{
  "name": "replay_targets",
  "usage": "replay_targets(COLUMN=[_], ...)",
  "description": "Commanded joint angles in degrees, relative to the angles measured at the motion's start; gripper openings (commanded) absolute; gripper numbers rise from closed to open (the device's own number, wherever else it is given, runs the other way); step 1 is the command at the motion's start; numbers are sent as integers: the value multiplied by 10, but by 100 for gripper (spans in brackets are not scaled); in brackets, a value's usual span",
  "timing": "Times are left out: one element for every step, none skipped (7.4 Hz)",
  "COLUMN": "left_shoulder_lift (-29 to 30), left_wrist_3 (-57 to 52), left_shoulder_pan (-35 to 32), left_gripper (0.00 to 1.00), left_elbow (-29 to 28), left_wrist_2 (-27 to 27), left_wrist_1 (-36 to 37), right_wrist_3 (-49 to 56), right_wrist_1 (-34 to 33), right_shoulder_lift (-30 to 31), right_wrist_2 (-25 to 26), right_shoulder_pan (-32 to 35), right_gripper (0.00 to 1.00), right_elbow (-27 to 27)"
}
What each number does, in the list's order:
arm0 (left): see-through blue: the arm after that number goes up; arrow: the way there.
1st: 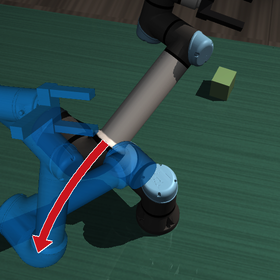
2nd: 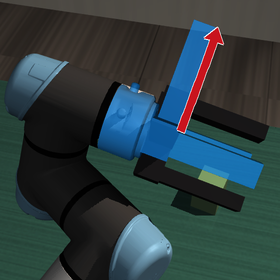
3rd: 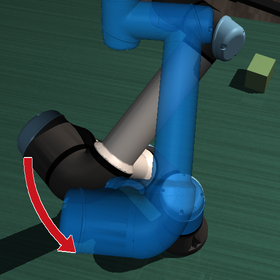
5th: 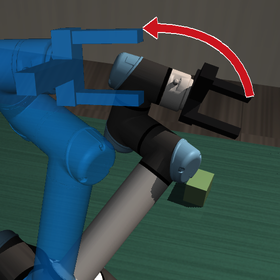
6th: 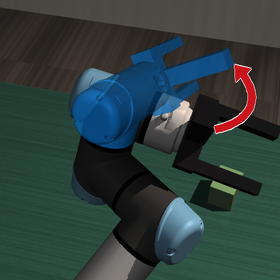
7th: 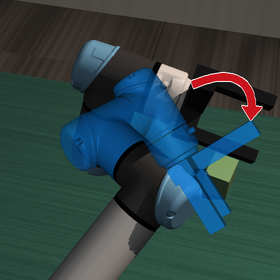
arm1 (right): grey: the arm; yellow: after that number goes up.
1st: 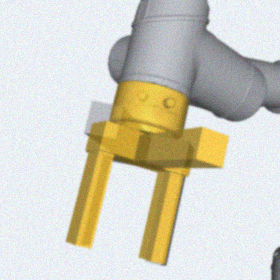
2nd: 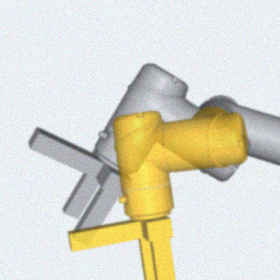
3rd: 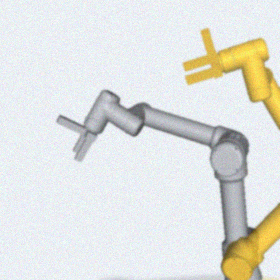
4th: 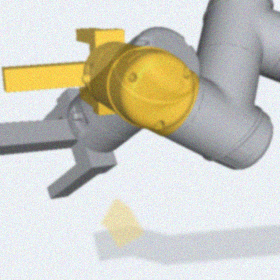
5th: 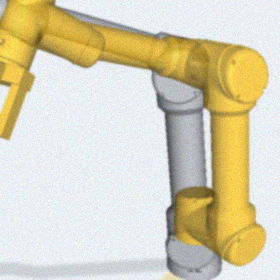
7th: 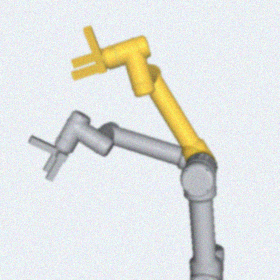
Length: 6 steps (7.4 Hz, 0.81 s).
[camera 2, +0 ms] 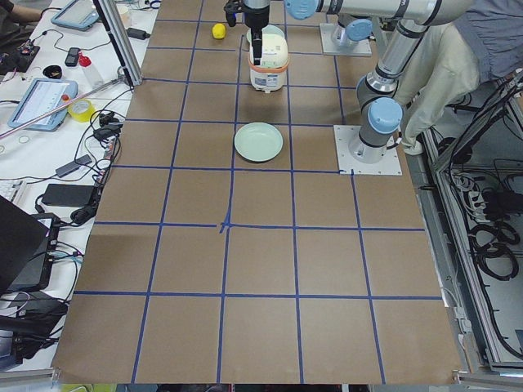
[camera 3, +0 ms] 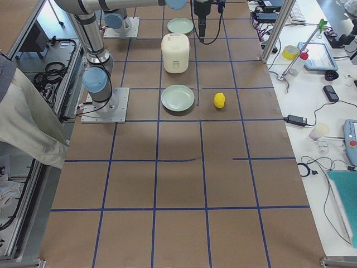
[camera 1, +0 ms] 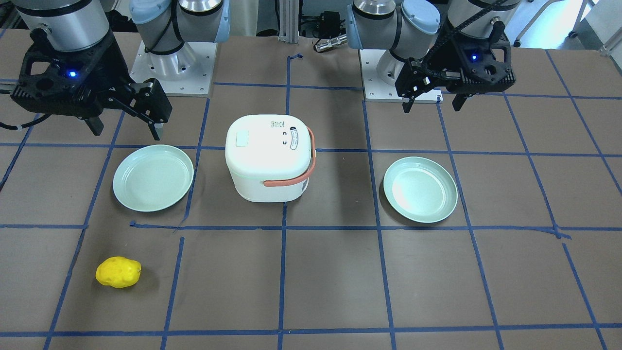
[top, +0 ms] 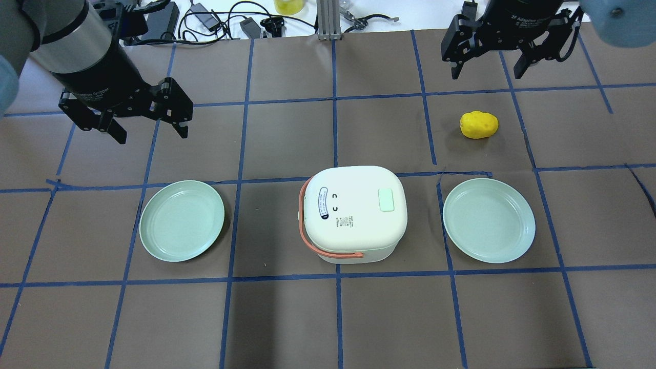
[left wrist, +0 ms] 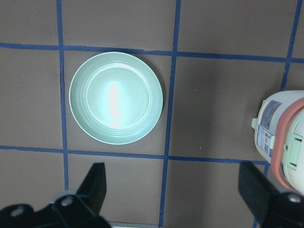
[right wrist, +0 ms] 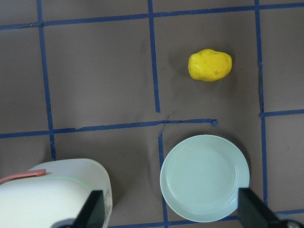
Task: Press rice cooker button
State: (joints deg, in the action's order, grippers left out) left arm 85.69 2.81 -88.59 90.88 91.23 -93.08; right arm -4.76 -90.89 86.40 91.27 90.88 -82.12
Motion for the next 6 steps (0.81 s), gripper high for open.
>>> replay_targets(left_shoulder_lift=[0, 0, 0, 0, 0, 0], left_wrist_3=[0, 0, 0, 1, 0, 0], left_shoulder_pan=[0, 0, 0, 0, 0, 0], left_gripper=[100, 100, 100, 100, 100, 100], left_elbow=[0, 0, 0, 0, 0, 0], left_wrist_2=[0, 0, 0, 0, 0, 0], left_wrist_1=[0, 0, 0, 0, 0, 0], right_wrist_3=[-6, -8, -9, -9, -9, -28], right_wrist_1=[1, 1, 1, 2, 4, 3], right_shoulder_lift=[1, 1, 4, 7, 11, 11], right_wrist_2=[-1, -2, -6, -13, -14, -14], right_shoulder_pan=[1, 1, 3, 10, 21, 45], right_gripper=[100, 100, 95, 83, 61, 39], right_elbow=[-1, -6, -15, -29, -42, -63])
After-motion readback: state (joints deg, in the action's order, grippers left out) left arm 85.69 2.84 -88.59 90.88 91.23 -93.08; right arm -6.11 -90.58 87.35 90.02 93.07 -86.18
